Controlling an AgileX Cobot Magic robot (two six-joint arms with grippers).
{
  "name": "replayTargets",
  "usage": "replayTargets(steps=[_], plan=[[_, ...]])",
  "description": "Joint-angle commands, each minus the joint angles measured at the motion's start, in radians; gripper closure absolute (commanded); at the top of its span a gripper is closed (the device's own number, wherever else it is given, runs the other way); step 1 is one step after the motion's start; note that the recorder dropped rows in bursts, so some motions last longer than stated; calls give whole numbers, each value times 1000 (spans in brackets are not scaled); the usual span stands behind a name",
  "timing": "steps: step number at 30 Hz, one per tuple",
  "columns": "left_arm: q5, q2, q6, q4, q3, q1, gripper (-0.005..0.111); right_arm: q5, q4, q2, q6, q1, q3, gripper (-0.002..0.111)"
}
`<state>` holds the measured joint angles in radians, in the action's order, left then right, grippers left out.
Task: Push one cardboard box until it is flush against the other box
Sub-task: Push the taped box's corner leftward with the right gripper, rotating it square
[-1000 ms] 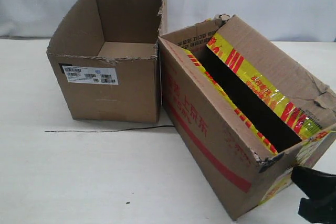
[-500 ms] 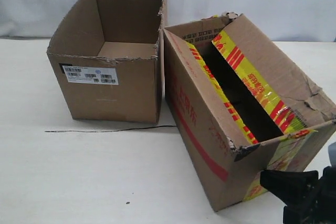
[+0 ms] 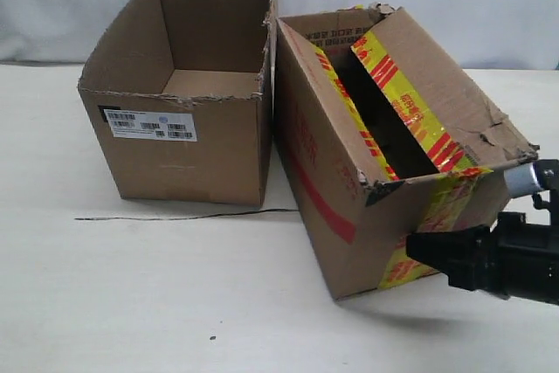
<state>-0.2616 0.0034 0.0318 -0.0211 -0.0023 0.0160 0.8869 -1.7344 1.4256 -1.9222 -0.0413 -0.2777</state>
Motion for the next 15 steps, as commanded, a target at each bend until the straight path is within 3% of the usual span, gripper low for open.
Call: replayTargets(steps=[1, 6, 12, 15], plan=[[10, -3, 1, 8, 2, -1, 107, 46, -10, 101, -14, 4, -73, 109], [12, -3, 1, 8, 2, -1, 107, 41, -10, 205, -14, -96, -151, 109], [12, -3, 1, 8, 2, -1, 107, -181, -10, 284, 47, -226, -315, 109], [12, -3, 1, 8, 2, -1, 107, -185, -10, 309, 53, -252, -369, 109]])
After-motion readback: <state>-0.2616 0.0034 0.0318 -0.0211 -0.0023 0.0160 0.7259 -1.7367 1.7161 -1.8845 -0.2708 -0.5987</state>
